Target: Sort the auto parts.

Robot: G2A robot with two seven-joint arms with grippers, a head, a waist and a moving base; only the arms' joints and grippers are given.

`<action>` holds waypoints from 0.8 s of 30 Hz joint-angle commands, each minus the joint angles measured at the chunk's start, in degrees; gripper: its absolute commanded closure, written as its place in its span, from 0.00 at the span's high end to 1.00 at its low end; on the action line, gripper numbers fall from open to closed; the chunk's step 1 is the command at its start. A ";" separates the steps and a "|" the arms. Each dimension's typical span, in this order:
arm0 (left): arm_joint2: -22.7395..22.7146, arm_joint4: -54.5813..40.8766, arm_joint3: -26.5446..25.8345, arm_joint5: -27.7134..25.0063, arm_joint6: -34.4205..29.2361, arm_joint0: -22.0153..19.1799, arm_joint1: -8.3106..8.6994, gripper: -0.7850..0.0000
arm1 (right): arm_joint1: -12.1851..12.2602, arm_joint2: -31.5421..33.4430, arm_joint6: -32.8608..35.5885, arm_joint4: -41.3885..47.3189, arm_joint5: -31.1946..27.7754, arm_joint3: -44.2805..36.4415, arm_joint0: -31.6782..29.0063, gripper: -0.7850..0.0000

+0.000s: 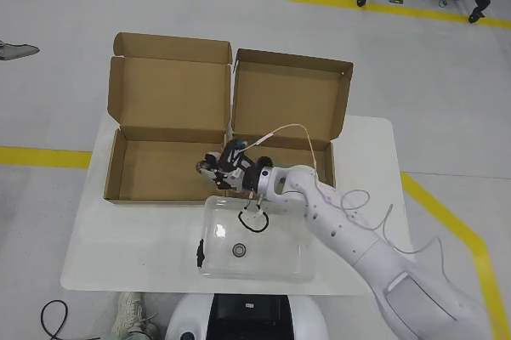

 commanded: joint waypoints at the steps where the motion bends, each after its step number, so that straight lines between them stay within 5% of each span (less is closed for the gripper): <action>1: 0.00 0.00 0.00 0.00 0.00 0.00 0.00 1.00 | -1.41 -1.52 0.36 -0.16 0.97 2.52 1.49 0.00; 20: 0.00 0.00 0.00 0.00 0.00 0.00 0.00 1.00 | -13.27 -9.19 0.35 -1.07 4.01 23.33 8.92 0.00; 24: 0.00 0.00 0.00 0.00 0.00 0.00 0.00 1.00 | -15.04 -9.77 -0.20 -1.90 4.48 26.33 9.69 0.30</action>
